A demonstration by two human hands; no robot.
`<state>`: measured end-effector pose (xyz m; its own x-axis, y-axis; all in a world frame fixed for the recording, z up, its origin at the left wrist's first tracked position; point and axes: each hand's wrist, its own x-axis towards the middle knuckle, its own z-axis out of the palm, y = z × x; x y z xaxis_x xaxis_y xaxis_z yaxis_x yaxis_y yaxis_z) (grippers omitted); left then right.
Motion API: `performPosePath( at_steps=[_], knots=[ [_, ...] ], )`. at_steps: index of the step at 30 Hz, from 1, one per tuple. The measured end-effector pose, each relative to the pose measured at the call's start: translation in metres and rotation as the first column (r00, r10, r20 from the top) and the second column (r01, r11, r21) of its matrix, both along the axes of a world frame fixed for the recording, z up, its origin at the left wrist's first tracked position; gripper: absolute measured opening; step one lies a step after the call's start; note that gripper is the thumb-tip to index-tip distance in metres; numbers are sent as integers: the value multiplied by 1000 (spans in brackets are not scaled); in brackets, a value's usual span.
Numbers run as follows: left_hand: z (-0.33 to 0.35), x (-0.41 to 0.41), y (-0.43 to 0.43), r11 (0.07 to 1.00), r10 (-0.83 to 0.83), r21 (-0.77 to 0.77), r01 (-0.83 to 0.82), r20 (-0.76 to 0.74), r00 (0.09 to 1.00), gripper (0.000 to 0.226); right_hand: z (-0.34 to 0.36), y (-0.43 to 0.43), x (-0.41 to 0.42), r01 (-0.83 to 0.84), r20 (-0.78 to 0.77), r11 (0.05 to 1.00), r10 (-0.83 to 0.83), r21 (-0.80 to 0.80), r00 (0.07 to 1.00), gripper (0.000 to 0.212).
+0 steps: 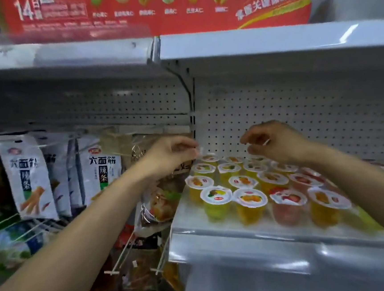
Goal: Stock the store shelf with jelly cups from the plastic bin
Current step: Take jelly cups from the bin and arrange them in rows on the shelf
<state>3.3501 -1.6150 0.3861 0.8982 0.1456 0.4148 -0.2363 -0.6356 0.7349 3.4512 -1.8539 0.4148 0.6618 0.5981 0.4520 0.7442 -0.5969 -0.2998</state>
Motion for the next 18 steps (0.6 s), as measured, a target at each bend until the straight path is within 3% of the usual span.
performPosePath(
  at_steps=[5, 10, 13, 18],
  knots=[
    [-6, 41, 20, 999, 0, 52, 1, -16, 1000, 29, 5, 19, 34, 29, 48, 958, -16, -286, 999, 30],
    [-4, 81, 27, 994, -26, -108, 18, -73, 997, 33, 0, 41, 69, -5, -99, 942, -30, -335, 995, 37],
    [-12, 106, 23, 998, -59, -42, 53, -167, 984, 44, 2, 54, 84, -55, -228, 921, -37, -385, 973, 43],
    [-24, 127, 24, 991, -75, 92, 100, -245, 967, 53, 4, 67, 99, -82, -295, 872, -74, -483, 953, 46]
  ],
)
